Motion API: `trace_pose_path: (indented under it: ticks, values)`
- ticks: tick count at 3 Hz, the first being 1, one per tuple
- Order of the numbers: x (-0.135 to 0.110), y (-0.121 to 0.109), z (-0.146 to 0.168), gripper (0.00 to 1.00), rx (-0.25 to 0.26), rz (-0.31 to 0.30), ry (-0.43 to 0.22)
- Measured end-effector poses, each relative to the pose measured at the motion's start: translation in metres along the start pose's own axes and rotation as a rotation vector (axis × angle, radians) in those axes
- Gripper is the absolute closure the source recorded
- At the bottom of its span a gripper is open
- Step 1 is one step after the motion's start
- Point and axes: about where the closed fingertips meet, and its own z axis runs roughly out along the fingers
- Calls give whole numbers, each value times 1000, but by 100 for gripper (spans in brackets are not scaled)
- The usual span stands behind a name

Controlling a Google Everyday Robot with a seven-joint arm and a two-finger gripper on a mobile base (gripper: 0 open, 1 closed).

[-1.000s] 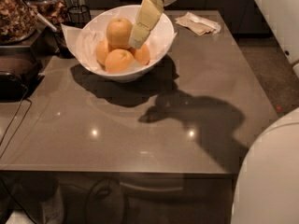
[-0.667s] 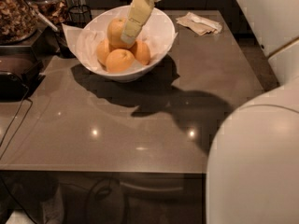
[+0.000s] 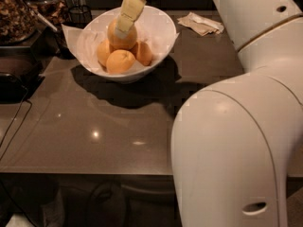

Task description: Pick orange from white bowl

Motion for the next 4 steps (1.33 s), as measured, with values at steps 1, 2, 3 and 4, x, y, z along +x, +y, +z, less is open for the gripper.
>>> trace_pose_path:
  ticks: [1, 2, 3, 4]
  values:
    - [1, -12, 11, 3, 0, 19, 6]
    - [0, -20, 20, 12, -3, 33, 10]
    - [0, -26, 30, 15, -8, 41, 16]
    - [0, -30, 42, 20, -18, 48, 22]
